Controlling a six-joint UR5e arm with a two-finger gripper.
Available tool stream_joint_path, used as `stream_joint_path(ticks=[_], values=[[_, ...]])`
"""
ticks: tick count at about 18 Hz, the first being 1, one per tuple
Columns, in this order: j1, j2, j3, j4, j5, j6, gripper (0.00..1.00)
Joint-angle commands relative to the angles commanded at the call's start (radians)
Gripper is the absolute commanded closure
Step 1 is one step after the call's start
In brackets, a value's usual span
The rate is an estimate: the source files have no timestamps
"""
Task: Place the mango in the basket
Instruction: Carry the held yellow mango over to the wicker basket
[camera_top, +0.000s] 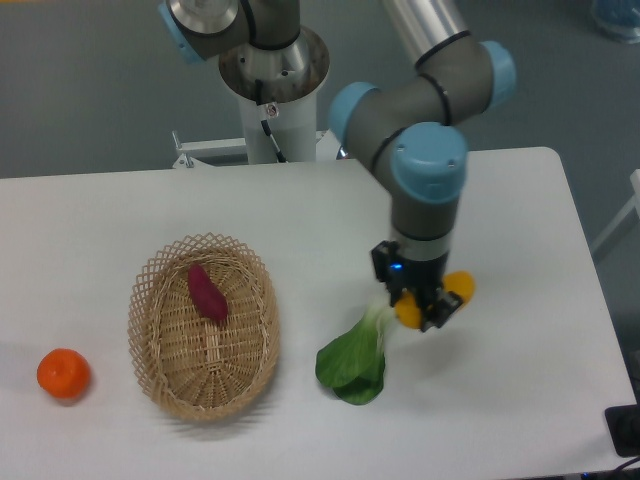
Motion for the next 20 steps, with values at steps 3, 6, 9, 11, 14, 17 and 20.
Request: stream_joint_path(ticks=[3, 6, 9, 11, 14, 17, 20], values=[[-0.069, -0.009, 0.002, 0.041, -0.002, -0.049, 0.46], [-0.124, -0.015, 0.0, 0.062, 0.0, -0.069, 0.46], [-0.172, -0.018, -0.008, 0.063, 0.002, -0.089, 0.46], [-0.201, -0.018, -0.014, 0.066, 0.005, -0.094, 0.46], [-0.268, -0.021, -0.021, 0.069, 0.011, -0.098, 0.46], [-0.319, -0.055, -0.021, 0.078, 0.044, -0.106, 0.45], [-0.365, -0.106, -0.021, 0.115, 0.107, -0.111, 0.45]])
